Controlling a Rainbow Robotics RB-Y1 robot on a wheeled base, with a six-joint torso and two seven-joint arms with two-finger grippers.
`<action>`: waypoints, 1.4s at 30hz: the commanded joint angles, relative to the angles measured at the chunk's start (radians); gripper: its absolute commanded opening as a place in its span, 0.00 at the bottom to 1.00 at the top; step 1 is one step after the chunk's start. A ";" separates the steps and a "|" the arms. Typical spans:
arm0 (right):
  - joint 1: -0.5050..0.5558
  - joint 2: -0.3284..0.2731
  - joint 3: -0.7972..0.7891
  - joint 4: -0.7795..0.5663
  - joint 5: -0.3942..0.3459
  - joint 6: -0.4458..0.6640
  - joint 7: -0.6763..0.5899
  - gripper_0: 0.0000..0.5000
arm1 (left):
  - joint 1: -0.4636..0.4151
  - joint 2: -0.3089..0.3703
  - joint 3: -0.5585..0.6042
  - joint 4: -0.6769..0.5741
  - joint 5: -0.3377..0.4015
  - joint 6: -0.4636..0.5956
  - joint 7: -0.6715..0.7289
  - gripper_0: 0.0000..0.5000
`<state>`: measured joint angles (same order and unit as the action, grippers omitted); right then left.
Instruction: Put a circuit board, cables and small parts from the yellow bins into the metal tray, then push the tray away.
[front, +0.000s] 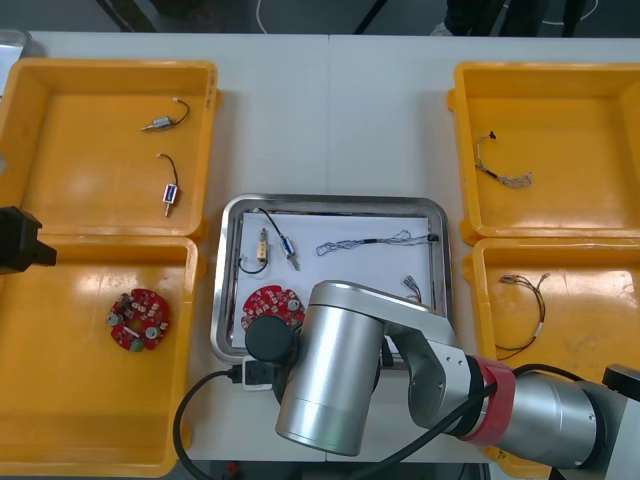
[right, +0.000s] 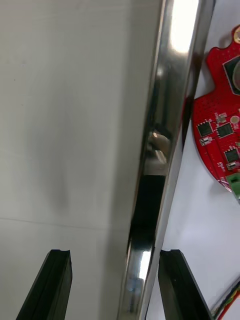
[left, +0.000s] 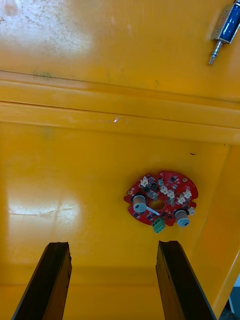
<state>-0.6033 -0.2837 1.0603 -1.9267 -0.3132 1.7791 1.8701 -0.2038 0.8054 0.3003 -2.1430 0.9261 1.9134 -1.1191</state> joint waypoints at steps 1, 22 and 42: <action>0.011 0.027 0.018 -0.009 0.029 -0.006 -0.026 1.00 | 0.014 0.044 0.029 -0.031 0.008 0.007 -0.088 1.00; 0.011 0.018 0.017 -0.009 0.056 -0.006 -0.029 1.00 | 0.014 0.044 0.029 -0.031 0.008 0.007 -0.088 1.00; 0.010 0.008 0.017 -0.009 0.072 -0.006 -0.026 0.00 | 0.014 0.044 0.029 -0.031 0.008 0.007 -0.088 1.00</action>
<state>-0.6007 -0.2837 1.0605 -1.9264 -0.2471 1.7792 1.8701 -0.2038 0.8055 0.3003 -2.1430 0.9261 1.9134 -1.1191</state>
